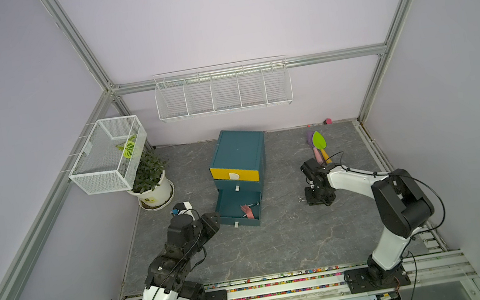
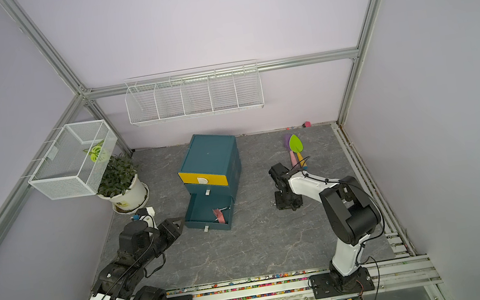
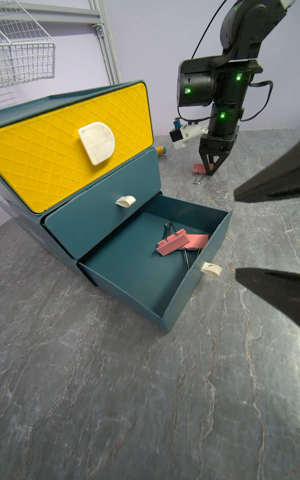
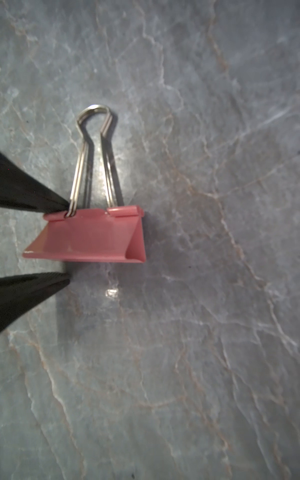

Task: Put the binder clips in the drawer according to color
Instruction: Pick up the binder clip at the center of the board.

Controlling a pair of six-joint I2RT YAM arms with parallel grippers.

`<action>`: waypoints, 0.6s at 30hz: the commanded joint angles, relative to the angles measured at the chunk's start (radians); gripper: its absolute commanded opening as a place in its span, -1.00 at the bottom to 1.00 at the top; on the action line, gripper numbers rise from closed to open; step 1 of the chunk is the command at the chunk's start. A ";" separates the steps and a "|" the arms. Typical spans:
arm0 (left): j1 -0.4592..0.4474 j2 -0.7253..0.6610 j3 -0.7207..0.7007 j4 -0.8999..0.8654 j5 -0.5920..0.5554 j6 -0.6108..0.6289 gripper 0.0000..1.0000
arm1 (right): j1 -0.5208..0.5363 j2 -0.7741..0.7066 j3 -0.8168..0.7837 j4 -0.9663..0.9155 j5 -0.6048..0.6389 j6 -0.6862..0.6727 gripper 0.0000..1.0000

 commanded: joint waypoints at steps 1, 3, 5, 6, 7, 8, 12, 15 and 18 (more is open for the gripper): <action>0.005 0.002 0.023 0.022 0.010 -0.001 -0.06 | -0.003 0.044 -0.001 0.019 -0.001 -0.019 -0.23; 0.006 0.004 0.024 0.022 0.009 0.001 -0.06 | -0.003 0.045 -0.003 0.021 0.001 -0.020 -0.29; 0.005 0.004 0.025 0.023 0.010 0.000 -0.07 | -0.003 0.042 -0.008 0.025 0.004 -0.020 -0.37; 0.005 0.004 0.024 0.022 0.010 0.002 -0.07 | -0.004 0.039 -0.009 0.024 0.007 -0.019 -0.40; 0.006 0.002 0.023 0.021 0.010 0.002 -0.06 | -0.003 0.035 -0.010 0.024 0.011 -0.017 -0.42; 0.006 0.002 0.023 0.019 0.010 0.001 -0.06 | -0.003 0.028 -0.013 0.024 0.014 -0.014 -0.43; 0.006 0.007 0.020 0.019 0.013 0.002 -0.06 | 0.005 -0.022 -0.029 0.031 0.033 -0.002 -0.52; 0.005 0.015 0.015 0.027 0.018 0.001 -0.06 | 0.029 -0.076 -0.039 0.028 0.063 0.011 -0.56; 0.006 0.017 0.007 0.032 0.020 -0.001 -0.07 | 0.081 -0.142 -0.038 0.011 0.091 0.036 -0.57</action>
